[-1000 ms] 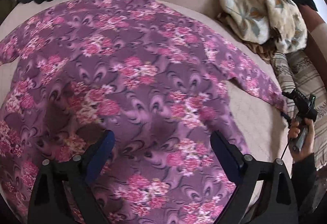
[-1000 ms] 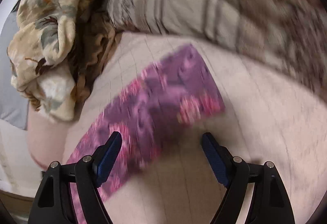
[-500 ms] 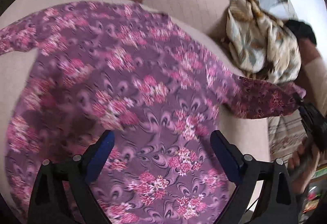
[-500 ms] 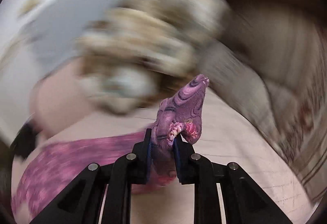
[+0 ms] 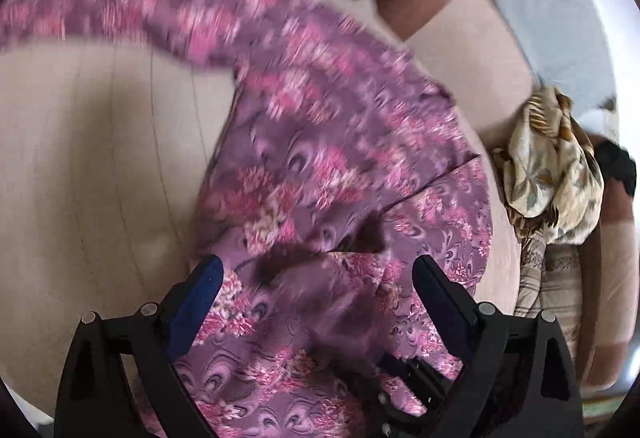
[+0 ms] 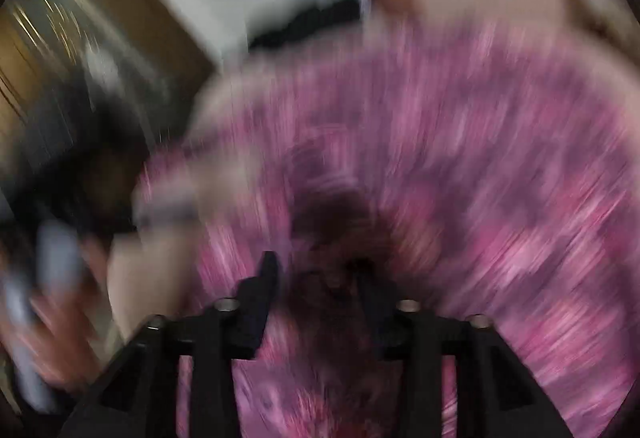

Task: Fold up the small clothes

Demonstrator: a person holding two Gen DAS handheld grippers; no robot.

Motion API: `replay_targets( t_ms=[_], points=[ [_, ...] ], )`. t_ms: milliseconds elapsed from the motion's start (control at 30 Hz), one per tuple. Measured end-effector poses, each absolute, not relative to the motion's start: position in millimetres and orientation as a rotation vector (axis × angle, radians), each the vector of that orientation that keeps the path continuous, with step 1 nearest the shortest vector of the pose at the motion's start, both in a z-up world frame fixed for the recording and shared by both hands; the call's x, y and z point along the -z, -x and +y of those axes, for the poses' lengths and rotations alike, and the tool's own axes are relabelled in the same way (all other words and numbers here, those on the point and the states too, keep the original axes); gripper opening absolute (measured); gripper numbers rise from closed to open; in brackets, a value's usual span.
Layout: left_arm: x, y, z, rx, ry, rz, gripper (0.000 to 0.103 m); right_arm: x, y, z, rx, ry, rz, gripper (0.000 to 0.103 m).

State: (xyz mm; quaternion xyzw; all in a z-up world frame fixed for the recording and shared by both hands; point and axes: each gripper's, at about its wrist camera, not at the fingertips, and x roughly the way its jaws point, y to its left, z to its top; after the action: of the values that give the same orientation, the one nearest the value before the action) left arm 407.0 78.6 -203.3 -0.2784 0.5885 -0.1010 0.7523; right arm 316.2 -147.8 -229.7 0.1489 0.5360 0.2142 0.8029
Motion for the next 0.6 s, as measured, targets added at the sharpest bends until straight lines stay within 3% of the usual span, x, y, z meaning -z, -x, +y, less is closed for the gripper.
replay_targets(
  t_ms=[67, 100, 167, 200, 333, 400, 467, 533, 600],
  points=[
    [214, -410, 70, 0.268, 0.654, 1.326, 0.095, 209, -311, -162, -0.470, -0.324, 1.093, 0.052],
    [216, -409, 64, 0.278, 0.646, 1.334, 0.095, 198, -309, -171, -0.458, -0.324, 1.058, 0.069],
    [213, -406, 50, 0.255, 0.557, 1.322, 0.095, 174, -303, -203, -0.402, -0.347, 0.948, 0.091],
    [212, -405, 45, 0.238, 0.514, 1.316, 0.095, 166, -310, -231, -0.352, -0.382, 0.900, 0.093],
    [218, -388, 25, 0.154, 0.333, 1.342, 0.090, 187, -325, -314, -0.128, -0.573, 0.867, 0.089],
    [221, -377, 20, 0.132, 0.298, 1.359, 0.076, 203, -329, -354, -0.071, -0.723, 0.868, 0.077],
    [220, -366, 13, 0.123, 0.251, 1.334, 0.073, 224, -332, -380, -0.009, -0.838, 0.887, 0.067],
    [220, -357, 12, 0.106, 0.224, 1.318, 0.061, 236, -335, -388, 0.013, -0.893, 0.902, 0.061],
    [220, -353, 21, 0.083, 0.248, 1.306, 0.037, 245, -343, -383, -0.010, -0.924, 0.936, 0.050]
  ],
)
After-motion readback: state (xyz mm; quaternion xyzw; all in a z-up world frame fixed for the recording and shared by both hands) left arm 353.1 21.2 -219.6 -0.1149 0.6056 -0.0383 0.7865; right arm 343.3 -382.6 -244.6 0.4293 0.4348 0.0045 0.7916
